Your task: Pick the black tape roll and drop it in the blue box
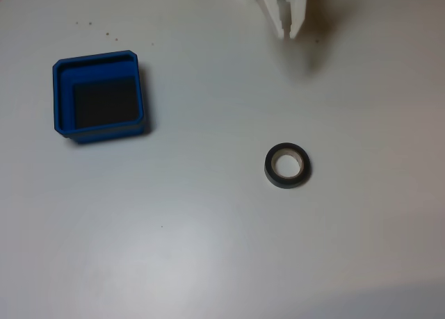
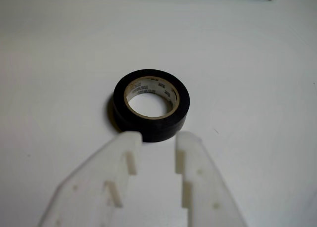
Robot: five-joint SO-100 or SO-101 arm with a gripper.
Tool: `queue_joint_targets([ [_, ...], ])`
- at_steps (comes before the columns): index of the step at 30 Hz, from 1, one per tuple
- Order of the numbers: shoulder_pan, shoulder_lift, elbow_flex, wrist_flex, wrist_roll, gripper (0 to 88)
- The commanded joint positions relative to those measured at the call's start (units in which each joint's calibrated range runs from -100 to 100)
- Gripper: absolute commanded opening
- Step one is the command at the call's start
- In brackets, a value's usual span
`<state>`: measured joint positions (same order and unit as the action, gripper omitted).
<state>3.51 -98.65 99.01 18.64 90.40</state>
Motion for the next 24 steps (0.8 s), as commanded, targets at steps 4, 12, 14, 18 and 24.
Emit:
queue_joint_targets([
  [4,0.2,3.7,-0.5,-0.9,0.5,0.7],
  [12,0.2,17.2,-10.2,-1.3,0.1,0.7],
  [14,0.2,20.7,-14.2,-1.3,0.1,0.7],
  [18,0.2,28.7,-21.7,-1.3,0.0,0.7],
  [24,0.2,40.6,-31.6,-1.3,0.4,0.7],
])
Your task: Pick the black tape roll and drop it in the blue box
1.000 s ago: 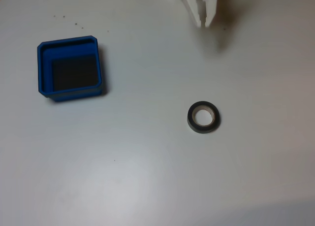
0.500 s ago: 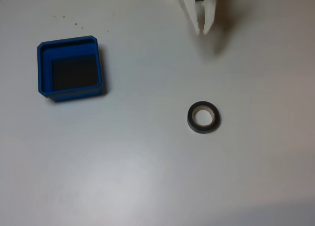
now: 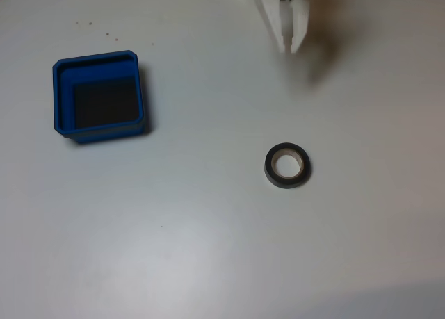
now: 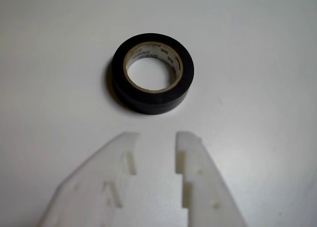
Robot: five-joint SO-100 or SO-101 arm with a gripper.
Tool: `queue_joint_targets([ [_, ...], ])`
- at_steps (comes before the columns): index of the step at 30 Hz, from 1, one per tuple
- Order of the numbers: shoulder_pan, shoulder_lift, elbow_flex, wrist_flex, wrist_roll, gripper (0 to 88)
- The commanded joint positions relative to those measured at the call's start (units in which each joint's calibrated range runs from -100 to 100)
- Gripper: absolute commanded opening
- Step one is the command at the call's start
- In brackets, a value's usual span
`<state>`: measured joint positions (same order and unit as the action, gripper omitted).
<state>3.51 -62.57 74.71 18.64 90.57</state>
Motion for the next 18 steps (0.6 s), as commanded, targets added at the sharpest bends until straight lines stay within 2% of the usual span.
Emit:
queue_joint_targets([
  [1,0.2,6.6,-8.8,-1.3,0.2,0.7],
  [18,0.9,39.6,-37.3,-0.7,0.4,0.7],
])
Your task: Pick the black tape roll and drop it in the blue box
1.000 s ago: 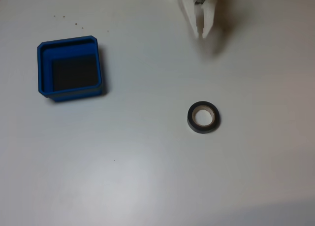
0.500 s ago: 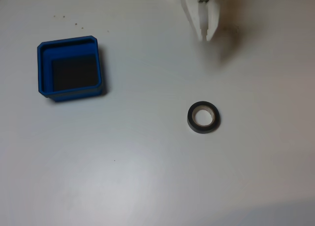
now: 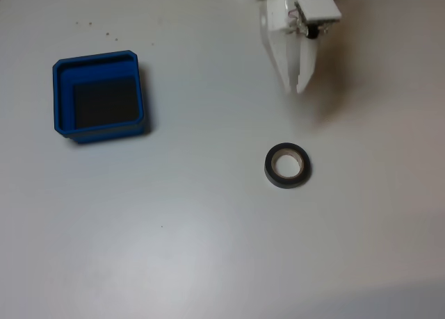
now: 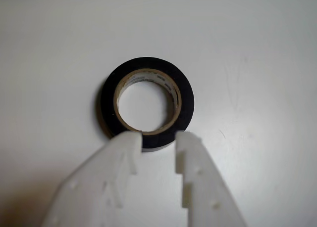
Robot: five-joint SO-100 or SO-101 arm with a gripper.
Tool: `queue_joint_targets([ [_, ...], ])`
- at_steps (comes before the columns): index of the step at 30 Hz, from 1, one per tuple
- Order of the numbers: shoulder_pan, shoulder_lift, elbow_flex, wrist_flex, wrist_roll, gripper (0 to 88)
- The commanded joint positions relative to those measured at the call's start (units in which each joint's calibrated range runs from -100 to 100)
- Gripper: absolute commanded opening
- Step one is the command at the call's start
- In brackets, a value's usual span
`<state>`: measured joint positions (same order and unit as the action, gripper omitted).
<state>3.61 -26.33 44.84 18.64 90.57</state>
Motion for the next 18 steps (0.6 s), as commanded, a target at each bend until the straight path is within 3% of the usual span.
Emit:
queue_joint_targets([
  [1,0.9,5.3,-9.0,-0.7,0.4,0.7],
  [18,4.2,27.2,-24.2,-0.5,0.4,0.7],
])
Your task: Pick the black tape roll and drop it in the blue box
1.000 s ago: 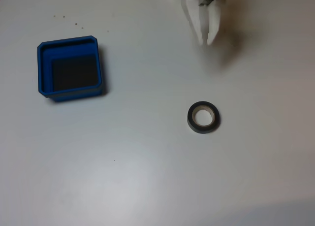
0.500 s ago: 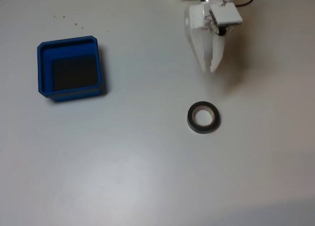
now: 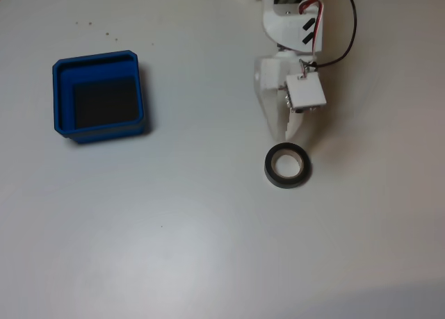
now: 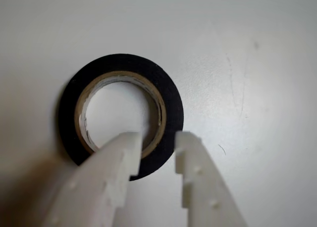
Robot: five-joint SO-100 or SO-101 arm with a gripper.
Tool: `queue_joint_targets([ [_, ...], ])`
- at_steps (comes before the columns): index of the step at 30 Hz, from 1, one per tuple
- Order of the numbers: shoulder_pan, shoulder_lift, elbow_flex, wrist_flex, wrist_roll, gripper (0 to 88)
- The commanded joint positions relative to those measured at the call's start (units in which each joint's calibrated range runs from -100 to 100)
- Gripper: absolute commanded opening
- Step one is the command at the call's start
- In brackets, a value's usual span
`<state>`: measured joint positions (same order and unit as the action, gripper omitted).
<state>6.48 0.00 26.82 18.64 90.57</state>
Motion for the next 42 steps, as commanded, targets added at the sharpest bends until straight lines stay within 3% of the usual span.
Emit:
queue_joint_targets([
  [1,1.8,2.1,-7.5,-0.5,0.4,0.7],
  [5,3.5,6.9,-14.3,3.9,0.4,0.7],
  [12,4.5,11.6,-33.3,28.8,0.4,0.7],
  [17,4.3,16.0,-44.9,39.0,0.0,0.7],
  [42,3.5,27.8,-47.5,40.4,0.2,0.7],
])
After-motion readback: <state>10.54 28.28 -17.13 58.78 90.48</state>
